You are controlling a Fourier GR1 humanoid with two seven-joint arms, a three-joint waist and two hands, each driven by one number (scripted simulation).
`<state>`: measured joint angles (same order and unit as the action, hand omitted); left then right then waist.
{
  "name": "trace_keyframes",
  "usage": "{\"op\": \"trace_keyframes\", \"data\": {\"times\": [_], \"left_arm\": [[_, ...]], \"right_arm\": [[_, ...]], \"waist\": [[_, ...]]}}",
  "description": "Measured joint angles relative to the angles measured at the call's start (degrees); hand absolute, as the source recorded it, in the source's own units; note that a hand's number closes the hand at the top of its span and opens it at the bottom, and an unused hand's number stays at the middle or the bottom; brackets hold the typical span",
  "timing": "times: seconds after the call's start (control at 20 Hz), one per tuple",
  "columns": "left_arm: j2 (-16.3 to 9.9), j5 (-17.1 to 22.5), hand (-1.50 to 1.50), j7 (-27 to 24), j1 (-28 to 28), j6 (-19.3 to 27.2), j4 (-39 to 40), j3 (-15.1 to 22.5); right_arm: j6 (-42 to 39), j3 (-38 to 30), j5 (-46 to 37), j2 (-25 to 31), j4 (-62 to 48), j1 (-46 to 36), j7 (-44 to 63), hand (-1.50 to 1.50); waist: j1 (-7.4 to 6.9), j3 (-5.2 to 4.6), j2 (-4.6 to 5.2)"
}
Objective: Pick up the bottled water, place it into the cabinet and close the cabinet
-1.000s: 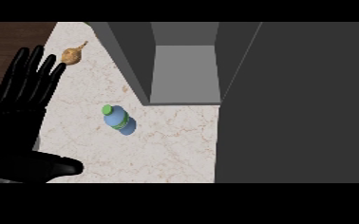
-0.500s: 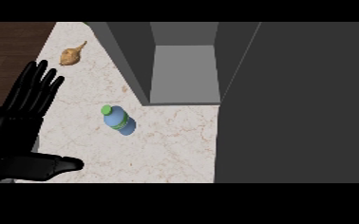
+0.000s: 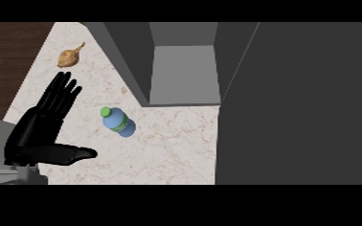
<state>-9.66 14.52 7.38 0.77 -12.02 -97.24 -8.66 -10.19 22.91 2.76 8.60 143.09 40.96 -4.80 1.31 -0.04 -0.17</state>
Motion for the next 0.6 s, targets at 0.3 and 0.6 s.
{"op": "trace_keyframes", "data": {"times": [0.3, 0.6], "left_arm": [[1.3, -0.9, -1.5, -6.1, 2.7, -2.0, 14.2, -0.6], [1.6, -3.8, -1.5, -16.1, 6.5, -3.7, 29.6, -1.5]], "right_arm": [[-0.2, 1.8, -0.5, 1.9, 0.3, 4.2, -3.8, -1.5], [1.1, 5.1, -1.4, 3.0, 0.1, 6.9, -6.5, -1.5]], "waist": [[0.44, -0.06, 0.1], [0.67, -0.1, 0.16]]}}
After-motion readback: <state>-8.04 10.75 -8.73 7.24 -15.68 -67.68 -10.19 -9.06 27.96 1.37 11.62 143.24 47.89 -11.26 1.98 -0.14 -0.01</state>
